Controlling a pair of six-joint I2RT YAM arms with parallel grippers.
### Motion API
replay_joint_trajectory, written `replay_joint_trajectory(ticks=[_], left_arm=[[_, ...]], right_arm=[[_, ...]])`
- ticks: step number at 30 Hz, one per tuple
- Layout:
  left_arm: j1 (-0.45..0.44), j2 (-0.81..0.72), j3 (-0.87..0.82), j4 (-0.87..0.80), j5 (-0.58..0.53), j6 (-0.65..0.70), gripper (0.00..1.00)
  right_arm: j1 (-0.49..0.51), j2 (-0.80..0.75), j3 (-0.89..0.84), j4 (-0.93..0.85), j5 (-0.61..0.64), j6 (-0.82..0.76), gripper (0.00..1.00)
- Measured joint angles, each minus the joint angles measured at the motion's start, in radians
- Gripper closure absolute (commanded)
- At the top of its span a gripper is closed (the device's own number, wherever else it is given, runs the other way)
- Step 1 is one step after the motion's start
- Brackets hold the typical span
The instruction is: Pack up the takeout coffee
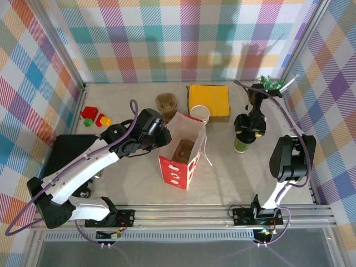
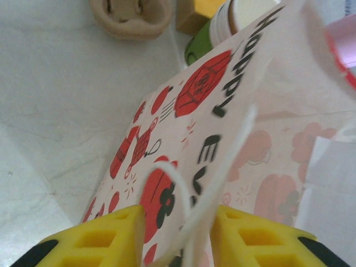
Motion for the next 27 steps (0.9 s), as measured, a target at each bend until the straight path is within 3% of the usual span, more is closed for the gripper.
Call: replay_joint_trajectory(ticks=[7,13,27], left_arm=[[0.033,-0.034,0.074,-0.048,-0.039,0.088,0.52],[0.037,-0.083,0.063,-0.08,-0.017,0.142,0.53],[-0.006,-0.156,-0.241,-0.053,0.086,0.076,0.56]], right_arm=[[0.086,-0.106,0.114,-0.13,-0.005,0.046,0.3],[0.161,-0.163,0.259,-0.262,0.011,0.097,0.32],[0.408,-0.159,0.645,-0.376,0.083,0.225,0.33]])
